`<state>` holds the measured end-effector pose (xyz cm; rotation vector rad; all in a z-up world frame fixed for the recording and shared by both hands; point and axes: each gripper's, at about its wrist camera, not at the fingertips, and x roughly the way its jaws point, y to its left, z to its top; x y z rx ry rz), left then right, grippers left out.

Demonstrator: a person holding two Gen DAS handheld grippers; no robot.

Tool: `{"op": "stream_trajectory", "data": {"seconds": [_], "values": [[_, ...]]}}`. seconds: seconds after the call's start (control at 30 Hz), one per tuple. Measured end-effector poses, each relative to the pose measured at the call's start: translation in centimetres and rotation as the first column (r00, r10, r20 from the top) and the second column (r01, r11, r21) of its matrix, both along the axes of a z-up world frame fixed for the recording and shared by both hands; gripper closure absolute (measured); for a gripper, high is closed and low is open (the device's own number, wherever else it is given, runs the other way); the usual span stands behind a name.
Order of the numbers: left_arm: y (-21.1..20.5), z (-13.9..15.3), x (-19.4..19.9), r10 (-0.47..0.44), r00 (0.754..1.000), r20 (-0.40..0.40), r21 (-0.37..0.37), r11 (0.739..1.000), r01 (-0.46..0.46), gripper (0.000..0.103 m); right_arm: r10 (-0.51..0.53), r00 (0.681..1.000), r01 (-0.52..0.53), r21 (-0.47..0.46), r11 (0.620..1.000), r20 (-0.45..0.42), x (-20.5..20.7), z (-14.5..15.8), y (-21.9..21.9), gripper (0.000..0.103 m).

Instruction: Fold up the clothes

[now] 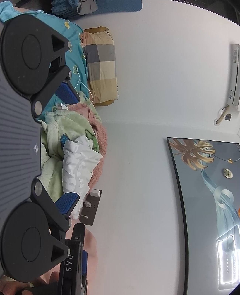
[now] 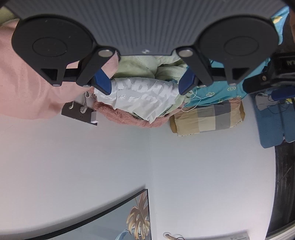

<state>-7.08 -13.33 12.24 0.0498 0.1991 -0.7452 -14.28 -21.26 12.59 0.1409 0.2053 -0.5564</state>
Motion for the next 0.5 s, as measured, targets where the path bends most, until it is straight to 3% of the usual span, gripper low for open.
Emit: {"op": "stream_trajectory", "data": {"seconds": [0.5], "values": [[0.6,-0.1,-1.0,-0.002,1.000,0.031,-0.002,1.000,0.002,0.000,0.005,1.000,-0.005,-0.023,1.000,-0.016,-0.2,-0.4,2.4,0.021]]}}
